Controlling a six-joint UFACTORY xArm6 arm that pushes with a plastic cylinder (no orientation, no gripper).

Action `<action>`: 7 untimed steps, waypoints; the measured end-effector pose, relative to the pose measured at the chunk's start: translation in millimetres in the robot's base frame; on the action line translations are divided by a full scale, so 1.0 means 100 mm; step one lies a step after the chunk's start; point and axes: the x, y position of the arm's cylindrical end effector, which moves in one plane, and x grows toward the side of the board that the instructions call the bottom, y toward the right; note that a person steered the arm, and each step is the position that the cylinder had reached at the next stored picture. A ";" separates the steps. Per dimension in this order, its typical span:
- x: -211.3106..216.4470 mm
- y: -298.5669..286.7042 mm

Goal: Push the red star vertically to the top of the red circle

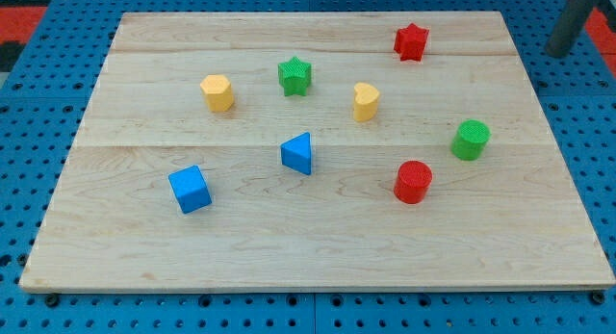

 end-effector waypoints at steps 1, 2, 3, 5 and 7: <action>0.29 0.00; 0.34 -0.08; 0.35 -0.48; 0.12 -1.32; 0.09 -1.40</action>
